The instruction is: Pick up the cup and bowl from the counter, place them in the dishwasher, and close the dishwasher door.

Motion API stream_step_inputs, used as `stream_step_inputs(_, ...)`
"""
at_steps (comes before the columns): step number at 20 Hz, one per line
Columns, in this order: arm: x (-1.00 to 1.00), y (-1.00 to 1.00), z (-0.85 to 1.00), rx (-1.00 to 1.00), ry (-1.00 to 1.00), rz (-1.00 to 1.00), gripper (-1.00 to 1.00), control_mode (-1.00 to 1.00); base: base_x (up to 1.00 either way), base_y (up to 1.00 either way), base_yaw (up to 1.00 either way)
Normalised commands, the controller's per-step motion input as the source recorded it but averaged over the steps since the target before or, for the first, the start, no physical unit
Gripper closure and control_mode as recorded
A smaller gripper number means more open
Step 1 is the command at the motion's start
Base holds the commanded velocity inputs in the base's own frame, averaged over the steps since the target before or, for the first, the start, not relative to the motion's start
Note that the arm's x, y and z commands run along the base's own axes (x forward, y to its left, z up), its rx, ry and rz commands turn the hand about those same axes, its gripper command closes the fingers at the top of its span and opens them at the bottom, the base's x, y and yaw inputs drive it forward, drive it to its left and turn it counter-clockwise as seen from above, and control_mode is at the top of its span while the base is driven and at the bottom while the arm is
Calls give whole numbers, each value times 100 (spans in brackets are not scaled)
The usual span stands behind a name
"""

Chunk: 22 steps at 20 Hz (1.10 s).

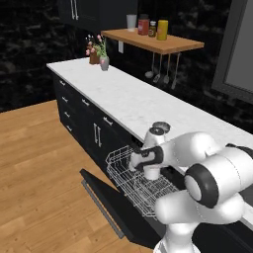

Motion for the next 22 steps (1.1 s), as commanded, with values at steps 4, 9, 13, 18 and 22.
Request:
stream_step_inputs(4, 55, 31, -65, -2, -2, -10, 100, -100, 0, 0, 0)
stream_step_inputs(9, 59, 41, -27, -4, 0, -16, 100, -100, 0, 0, 0)
stream_step_inputs(13, 44, 14, 0, -4, 13, -19, 100, -100, 0, 0, 0)
stream_step_inputs(18, 37, 5, 0, 0, 8, -22, 100, -100, 0, 0, 0)
stream_step_inputs(22, 34, 25, 0, 0, 10, -24, 100, -100, 0, 0, 0)
